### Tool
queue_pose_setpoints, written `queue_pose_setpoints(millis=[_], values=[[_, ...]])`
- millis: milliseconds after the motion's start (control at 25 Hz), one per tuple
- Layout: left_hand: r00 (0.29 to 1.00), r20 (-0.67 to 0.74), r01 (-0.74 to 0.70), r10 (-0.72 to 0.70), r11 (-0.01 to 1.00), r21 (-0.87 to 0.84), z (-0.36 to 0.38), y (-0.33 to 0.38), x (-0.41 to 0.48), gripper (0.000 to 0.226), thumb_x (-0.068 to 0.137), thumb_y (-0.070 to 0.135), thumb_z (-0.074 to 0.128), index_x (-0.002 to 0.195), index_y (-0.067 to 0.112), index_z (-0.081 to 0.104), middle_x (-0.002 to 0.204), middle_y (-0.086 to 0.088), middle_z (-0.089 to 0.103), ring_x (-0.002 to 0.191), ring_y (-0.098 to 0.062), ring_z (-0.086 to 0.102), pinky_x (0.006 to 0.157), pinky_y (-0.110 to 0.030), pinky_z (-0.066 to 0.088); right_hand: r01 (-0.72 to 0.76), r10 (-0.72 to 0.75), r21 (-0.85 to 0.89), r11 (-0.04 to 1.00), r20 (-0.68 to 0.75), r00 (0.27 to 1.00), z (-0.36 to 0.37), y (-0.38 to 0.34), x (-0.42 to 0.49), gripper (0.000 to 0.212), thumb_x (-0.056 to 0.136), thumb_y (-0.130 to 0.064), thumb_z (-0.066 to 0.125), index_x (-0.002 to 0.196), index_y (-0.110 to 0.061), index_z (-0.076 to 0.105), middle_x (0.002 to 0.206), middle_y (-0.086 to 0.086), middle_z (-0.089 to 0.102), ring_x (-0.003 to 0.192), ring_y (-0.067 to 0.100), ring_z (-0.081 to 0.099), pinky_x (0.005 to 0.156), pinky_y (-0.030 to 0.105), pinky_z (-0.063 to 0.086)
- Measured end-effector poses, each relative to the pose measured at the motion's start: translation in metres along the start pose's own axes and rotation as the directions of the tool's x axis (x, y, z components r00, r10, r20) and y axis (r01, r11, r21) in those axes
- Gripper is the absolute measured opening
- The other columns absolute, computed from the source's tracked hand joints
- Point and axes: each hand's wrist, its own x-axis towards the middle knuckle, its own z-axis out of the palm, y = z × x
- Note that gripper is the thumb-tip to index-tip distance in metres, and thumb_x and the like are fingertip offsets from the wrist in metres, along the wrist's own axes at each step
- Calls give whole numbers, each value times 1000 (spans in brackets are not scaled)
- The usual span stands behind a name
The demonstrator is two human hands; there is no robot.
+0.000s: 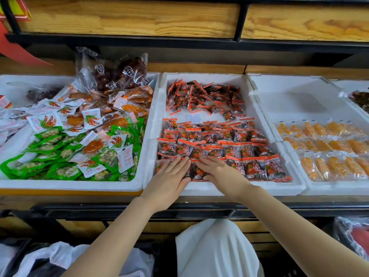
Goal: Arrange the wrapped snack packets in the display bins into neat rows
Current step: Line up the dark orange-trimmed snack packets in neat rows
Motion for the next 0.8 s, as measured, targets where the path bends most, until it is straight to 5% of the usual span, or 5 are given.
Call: queue_pose_setpoints(millis=[280,360,440,560,800], values=[[1000,-4,-26,26,998,-51,-5,-1,0,84,83,67,-5,152,22,9,156,12,-4,145,-5,-9,114,-24,-8,49,-42,-123,991,56,998,1,-7,-14,87,77,-62,-11,150,-13,-6,151,-5,-20,137,9,-25,109,23,-14],[989,-129,-69,71,997,20,-9,-3,2,71,91,54,9,143,19,42,152,4,33,141,-14,31,116,-33,22,60,-60,-79,995,-1,998,-1,0,-14,83,84,-63,-4,151,-16,10,157,-7,-2,144,8,-6,115,24,2],[964,-243,-93,108,993,76,-16,-7,12,47,93,37,29,117,19,65,121,3,62,110,-16,59,91,-37,52,91,-92,-15,996,-156,984,-10,10,-10,54,99,-44,19,140,-18,42,146,-2,39,135,13,34,109,29,29],[949,-294,-101,116,993,66,-33,-18,50,33,94,30,37,110,17,64,110,3,59,102,-17,57,88,-35,48,65,-65,-9,998,-302,951,-33,38,14,34,101,-31,35,118,-15,60,114,0,61,106,16,55,93,27,43],[972,-234,21,-12,999,37,-49,-52,171,43,100,33,39,142,21,38,147,2,35,134,-18,31,110,-34,27,-156,137,-16,988,-392,910,-53,139,105,36,100,-25,39,133,-12,45,127,6,46,118,23,42,102,34,35]])
